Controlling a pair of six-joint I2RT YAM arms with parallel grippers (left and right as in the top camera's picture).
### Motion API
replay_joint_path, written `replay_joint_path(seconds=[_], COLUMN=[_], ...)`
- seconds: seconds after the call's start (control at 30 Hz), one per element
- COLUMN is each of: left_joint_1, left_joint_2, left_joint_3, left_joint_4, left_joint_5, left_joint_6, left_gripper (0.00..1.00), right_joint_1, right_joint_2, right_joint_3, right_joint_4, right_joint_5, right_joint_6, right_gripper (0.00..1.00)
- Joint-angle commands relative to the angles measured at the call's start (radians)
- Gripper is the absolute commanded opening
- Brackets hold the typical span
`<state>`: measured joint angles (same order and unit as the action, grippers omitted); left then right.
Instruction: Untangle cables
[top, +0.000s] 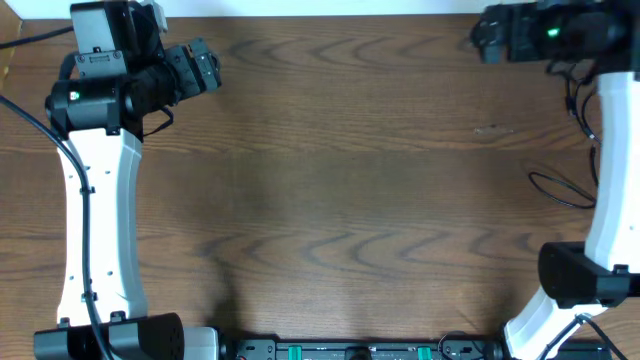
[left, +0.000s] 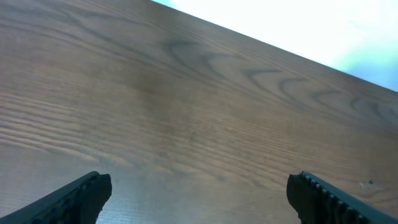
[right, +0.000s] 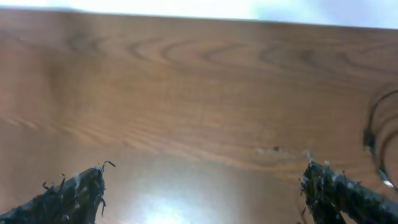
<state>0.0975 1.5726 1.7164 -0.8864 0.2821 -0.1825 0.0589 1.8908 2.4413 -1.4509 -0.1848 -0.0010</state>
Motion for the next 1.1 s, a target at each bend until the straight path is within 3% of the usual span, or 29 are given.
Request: replay_joint_path(seconds=[0.0,0.8,1.07], left_joint_1=[0.002,0.002,0.002], left_joint_2=[-0.005,-0.005,-0.005], left_joint_3=[0.0,0.0,0.0], left_joint_4=[-0.002,-0.002,-0.002], left_joint_5=[-0.007,-0.007,-0.007], left_joint_6=[0.01,0.01,0.01], left_gripper=[0.95,0.96,0.96], right_joint_1=[0.053,0.112,0.099], right_joint_2=[-0.038,-0.066,-0.129], right_joint_3=[0.013,0.011,-0.034], right_joint_4=[-0.029,-0.154,-0.086], right_joint_5=[0.166,0.271,0.279], right_joint_6=[-0.016,-0.016,-0.013], right_gripper=[0.99,0.99,0.99])
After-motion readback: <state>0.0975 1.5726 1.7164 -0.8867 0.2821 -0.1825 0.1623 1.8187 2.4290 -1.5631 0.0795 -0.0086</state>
